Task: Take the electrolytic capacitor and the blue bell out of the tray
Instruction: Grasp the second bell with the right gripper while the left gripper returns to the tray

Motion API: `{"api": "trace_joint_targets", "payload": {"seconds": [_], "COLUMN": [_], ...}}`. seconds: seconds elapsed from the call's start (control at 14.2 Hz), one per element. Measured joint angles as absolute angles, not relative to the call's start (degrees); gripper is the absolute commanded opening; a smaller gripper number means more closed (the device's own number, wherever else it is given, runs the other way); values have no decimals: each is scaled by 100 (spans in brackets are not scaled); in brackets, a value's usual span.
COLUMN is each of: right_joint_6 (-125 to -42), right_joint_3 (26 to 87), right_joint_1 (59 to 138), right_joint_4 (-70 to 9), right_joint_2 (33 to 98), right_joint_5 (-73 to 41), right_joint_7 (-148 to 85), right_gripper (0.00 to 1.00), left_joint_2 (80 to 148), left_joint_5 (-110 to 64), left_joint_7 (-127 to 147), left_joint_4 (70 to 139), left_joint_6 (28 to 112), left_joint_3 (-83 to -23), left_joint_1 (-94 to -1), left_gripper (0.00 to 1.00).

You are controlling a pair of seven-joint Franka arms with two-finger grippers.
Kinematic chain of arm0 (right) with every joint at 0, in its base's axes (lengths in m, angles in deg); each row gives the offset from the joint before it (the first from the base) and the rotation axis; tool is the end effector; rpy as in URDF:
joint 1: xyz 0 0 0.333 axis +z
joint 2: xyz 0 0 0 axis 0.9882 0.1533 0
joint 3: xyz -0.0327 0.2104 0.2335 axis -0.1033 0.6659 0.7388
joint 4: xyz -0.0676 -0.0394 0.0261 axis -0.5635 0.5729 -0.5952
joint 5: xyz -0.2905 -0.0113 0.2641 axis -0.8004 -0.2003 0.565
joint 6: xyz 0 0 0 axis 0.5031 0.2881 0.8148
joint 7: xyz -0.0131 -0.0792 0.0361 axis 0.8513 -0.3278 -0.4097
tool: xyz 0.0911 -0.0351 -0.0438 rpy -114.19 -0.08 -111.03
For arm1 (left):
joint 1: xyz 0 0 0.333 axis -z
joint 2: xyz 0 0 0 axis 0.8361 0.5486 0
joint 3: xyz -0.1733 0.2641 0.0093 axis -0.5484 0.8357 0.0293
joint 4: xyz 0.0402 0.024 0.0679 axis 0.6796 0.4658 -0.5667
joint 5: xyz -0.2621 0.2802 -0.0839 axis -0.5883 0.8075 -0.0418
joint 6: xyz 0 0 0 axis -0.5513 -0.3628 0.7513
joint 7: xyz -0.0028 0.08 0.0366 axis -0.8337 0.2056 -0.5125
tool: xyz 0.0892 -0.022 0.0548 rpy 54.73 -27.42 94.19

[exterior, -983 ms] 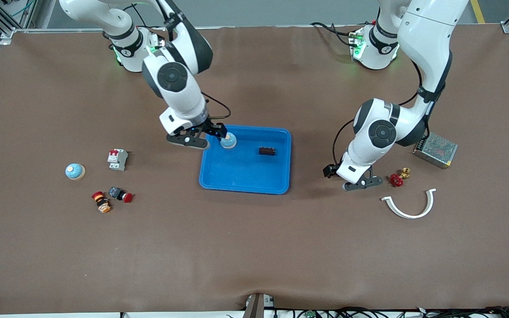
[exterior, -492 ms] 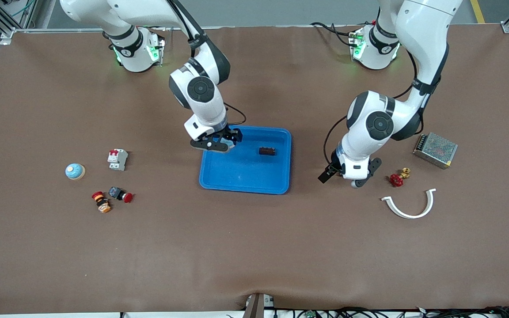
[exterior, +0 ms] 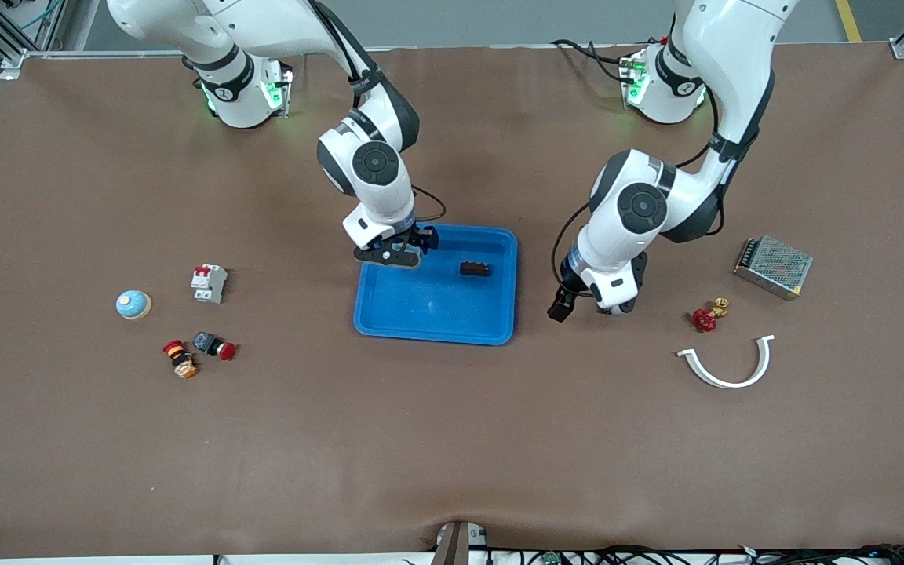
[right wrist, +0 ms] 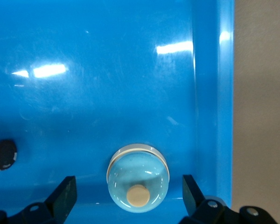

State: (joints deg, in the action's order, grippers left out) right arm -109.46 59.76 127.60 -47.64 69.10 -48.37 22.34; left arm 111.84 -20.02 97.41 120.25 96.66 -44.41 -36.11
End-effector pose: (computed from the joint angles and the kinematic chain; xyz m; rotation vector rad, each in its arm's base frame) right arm 0.4298 0.4174 0.2131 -3.1281 0.2232 0.0583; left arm 0.5316 -0.3079 0.2599 2.4691 1.6965 -0.1088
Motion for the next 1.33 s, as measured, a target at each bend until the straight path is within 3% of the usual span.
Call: {"api": "trace_joint_targets", "payload": {"seconds": [0.63, 1.19, 1.26, 1.33], "right_joint_6": [-11134, -11257, -11257, -11258], "right_joint_3": [5969, 5969, 5969, 5969], "right_joint_1": [12772, 12836, 12838, 12839], "right_joint_4": [-4764, -4763, -4763, -4763], "right_joint_2": [7199, 7296, 7296, 7296], "right_joint_5": [-4839, -4839, -4839, -4839], "right_joint_7": [2233, 2232, 2232, 2232], "right_gripper": [100, 100, 98, 87], "left_joint_2": [11215, 11635, 11702, 11759], "left_joint_5": [-1503, -1011, -1010, -1010], "left_joint_7": [12031, 13663, 13750, 13811], "left_joint_4": [11912, 11570, 11499, 11445], "left_joint_6": [9673, 9673, 9672, 9672], "left_joint_3": [-4442, -4443, -4443, -4443], "left_joint_1": [-3220, -2791, -2744, -2698], "left_gripper": [100, 100, 100, 100]}}
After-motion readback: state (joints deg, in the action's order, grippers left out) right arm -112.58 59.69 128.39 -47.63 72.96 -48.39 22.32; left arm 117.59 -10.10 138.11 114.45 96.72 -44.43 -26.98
